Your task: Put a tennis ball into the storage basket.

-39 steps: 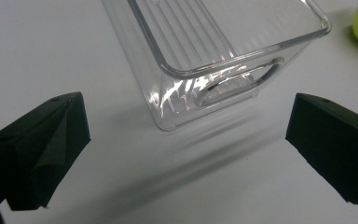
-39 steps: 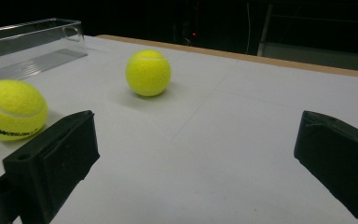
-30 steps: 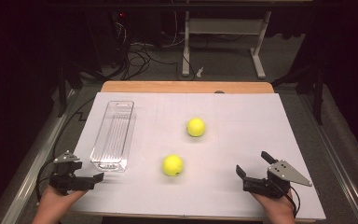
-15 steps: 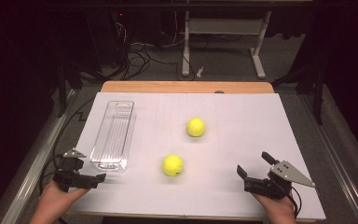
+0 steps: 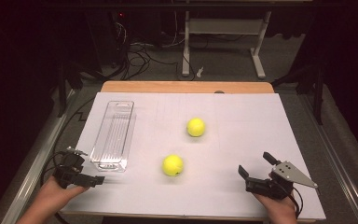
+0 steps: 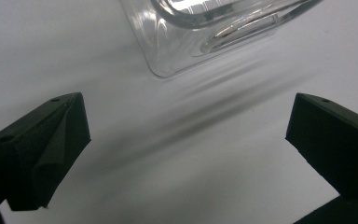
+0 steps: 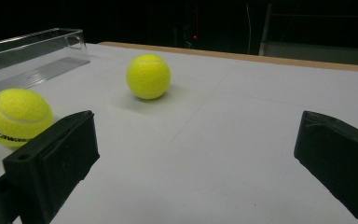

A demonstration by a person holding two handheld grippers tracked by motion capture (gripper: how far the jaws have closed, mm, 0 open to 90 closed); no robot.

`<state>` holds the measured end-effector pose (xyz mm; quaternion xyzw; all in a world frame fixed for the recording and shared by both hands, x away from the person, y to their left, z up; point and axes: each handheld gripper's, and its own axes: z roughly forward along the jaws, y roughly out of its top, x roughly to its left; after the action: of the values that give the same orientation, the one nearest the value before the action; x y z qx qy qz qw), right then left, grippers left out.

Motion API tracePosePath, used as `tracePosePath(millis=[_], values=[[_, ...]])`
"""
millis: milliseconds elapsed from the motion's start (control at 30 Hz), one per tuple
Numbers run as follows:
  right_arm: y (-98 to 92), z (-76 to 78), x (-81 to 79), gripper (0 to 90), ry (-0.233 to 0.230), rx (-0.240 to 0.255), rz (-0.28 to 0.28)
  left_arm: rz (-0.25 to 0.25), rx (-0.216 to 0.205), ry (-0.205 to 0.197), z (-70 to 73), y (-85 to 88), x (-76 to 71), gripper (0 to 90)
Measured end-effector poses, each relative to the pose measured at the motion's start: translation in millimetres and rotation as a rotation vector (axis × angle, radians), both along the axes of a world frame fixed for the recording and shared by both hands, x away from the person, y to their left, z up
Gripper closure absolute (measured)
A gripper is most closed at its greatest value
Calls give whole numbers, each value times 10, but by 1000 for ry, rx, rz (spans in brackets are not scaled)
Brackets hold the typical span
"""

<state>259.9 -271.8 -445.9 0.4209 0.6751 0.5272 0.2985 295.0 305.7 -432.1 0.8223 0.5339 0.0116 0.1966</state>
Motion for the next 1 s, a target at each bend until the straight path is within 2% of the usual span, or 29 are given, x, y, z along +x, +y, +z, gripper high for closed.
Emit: tracePosePath(millis=[33, 67, 200, 233, 267, 300, 367, 500, 767, 900, 1000], values=[[2, 0, 0, 3, 0, 0, 0, 0, 0, 0, 0, 0, 0, 7], [4, 0, -1, 3, 0, -1, 2, -4, 22, 10, 9, -17, 0, 8], [11, 1, -6, 3, -2, -3, 5, -12, 27, 37, 26, -29, 3, 8], [15, 1, -5, 3, -2, -5, 8, -12, 16, 70, 19, -36, 11, 8], [16, 1, -5, 3, -3, -5, 7, -19, 28, 85, 14, -41, 16, 8], [15, 1, -5, 3, -3, -3, 8, -19, 28, 85, 14, -41, 16, 7], [15, 1, -6, 3, -3, -1, 8, -30, 59, 93, 15, -66, 22, 8], [13, -1, -7, 3, 0, -3, 6, -52, 89, 121, 28, -115, 47, 8], [13, 2, -12, 3, -6, -8, 4, -75, 68, 152, 66, -163, 41, 8], [10, 2, -15, 3, -5, -7, 4, -110, 77, 195, 82, -202, 36, 8], [9, 6, -16, 3, -8, -6, 5, -121, 76, 213, 90, -230, 31, 8]])
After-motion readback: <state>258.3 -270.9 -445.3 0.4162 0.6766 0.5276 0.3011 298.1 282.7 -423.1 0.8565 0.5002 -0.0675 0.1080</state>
